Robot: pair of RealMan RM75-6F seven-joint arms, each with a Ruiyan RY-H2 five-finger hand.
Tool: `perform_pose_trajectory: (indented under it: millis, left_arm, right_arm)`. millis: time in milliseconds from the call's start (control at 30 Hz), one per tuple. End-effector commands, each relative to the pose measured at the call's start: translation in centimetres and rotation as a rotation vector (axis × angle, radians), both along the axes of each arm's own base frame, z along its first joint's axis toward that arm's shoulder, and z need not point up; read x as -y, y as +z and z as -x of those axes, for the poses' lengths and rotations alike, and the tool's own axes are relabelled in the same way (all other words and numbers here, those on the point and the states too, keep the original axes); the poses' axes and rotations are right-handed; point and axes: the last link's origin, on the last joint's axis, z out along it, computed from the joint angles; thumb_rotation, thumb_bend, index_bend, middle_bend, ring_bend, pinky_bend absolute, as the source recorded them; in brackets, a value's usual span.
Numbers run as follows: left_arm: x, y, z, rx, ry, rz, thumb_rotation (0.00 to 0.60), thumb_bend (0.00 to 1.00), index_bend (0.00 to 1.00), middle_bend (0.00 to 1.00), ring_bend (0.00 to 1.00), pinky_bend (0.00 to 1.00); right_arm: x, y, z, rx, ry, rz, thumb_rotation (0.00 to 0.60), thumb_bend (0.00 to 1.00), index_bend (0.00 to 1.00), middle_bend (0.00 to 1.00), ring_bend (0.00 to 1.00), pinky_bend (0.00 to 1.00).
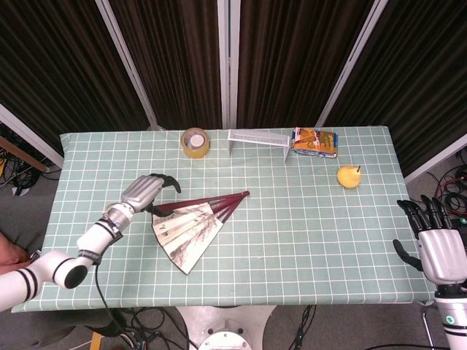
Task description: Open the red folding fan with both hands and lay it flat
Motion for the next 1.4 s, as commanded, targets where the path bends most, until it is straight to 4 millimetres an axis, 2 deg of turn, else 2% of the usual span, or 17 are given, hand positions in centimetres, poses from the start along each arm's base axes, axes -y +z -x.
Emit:
perform_pose_trajectory:
  millis: [33,167,367,633,867,1100,1167,1333,1400]
  left_arm:
    - [-1.2,-3.5,-2.0,-0.077,-0.02,0.039,0.6,0.24,0.39,0.29,0.24,0.23]
    - [-1.9,-5.6,-2.9,-0.124,0.005,0.043,0.6,0.26,0.39,0.29,0.24,0.23]
    - [-2.4,-7.8,-3.9,-0.2,0.039,0.071,0.6,0.29,0.39,0.28,0.24,0.23]
    - [-2.9,-9.3,-3.8,-0.294,0.067,0.041,0.6,0.32,0.39,0.25,0.2,0.23]
    - [-3.1,-10.0,-3.9,-0.308,0.091,0.043,0.597,0.33,0.41,0.22,0.17,0.23]
    - [-3.2,-10.3,-4.5,-0.31,0.08,0.047,0.489,0.33,0.45,0.21,0.16,0.23]
    - [-3.4,-10.3,-4.5,-0.328,0.071,0.032,0.44,0.33,0.45,0.22,0.16,0.23]
    - [-4.0,-10.1,-4.0,-0.354,0.095,0.015,0.253,0.32,0.44,0.21,0.16,0.23]
    - [-4.1,-10.0,-3.9,-0.349,0.109,0.023,0.205,0.32,0.44,0.21,0.16,0.23]
  right_arm:
    - [0.0,0.1,0.1,0.0,-0.002,0.002,0.6,0.22,0.12,0.17,0.0,0.0]
    - [0.1,0.1,0.2,0.0,-0.009,0.001,0.6,0.22,0.12,0.17,0.0,0.0]
    - [0.1,0.1,0.3,0.005,-0.008,-0.001,0.6,0.22,0.12,0.17,0.0,0.0]
    - [-0.2,0.3,0.6,0.012,-0.017,0.003,0.6,0.22,0.12,0.18,0.0,0.0]
    - [-0.5,0.4,0.7,0.027,-0.016,0.001,0.6,0.22,0.13,0.18,0.0,0.0]
    - [-0.6,0.6,0.9,0.039,-0.022,0.004,0.6,0.23,0.13,0.18,0.0,0.0]
    - [-0.6,0.6,0.9,0.04,-0.022,0.004,0.6,0.23,0.13,0.18,0.0,0.0]
    - [-0.7,0.6,1.1,0.039,-0.029,0.006,0.6,0.24,0.13,0.18,0.0,0.0]
    - [-0.7,0.6,1.1,0.04,-0.03,0.006,0.6,0.24,0.13,0.18,0.0,0.0]
